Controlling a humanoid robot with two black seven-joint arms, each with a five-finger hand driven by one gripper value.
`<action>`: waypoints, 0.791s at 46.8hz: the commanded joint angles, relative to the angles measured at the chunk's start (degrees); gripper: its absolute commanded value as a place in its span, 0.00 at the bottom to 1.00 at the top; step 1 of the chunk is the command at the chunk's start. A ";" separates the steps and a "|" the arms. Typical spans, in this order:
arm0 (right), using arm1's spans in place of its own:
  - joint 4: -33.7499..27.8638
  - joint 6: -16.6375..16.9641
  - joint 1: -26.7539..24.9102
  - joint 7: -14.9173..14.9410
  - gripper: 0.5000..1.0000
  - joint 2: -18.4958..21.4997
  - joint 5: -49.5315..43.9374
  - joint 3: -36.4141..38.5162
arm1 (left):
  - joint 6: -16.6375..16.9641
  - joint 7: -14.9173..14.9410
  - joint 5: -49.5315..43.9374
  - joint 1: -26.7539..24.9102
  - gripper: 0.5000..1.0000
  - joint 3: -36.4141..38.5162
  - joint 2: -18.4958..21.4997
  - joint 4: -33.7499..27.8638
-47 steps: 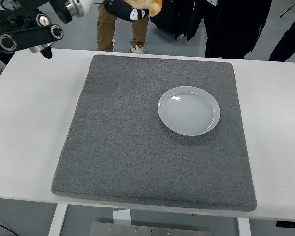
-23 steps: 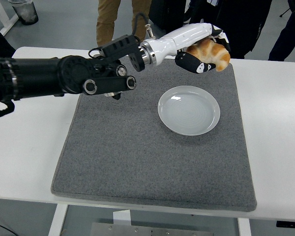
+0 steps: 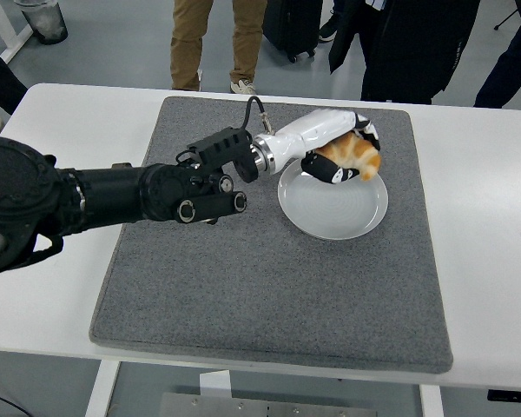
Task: Place the bread on the plate
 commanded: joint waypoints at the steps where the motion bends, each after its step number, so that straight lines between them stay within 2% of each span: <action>1: 0.00 0.03 0.00 -0.04 0.90 0.00 0.00 0.00 | 0.10 -0.07 1.46 1.82 0.00 0.03 -0.05 2.10; 37: 0.00 0.03 0.00 -0.04 0.90 0.00 0.00 0.00 | -0.08 -0.43 1.63 4.20 0.00 -0.06 -0.05 2.90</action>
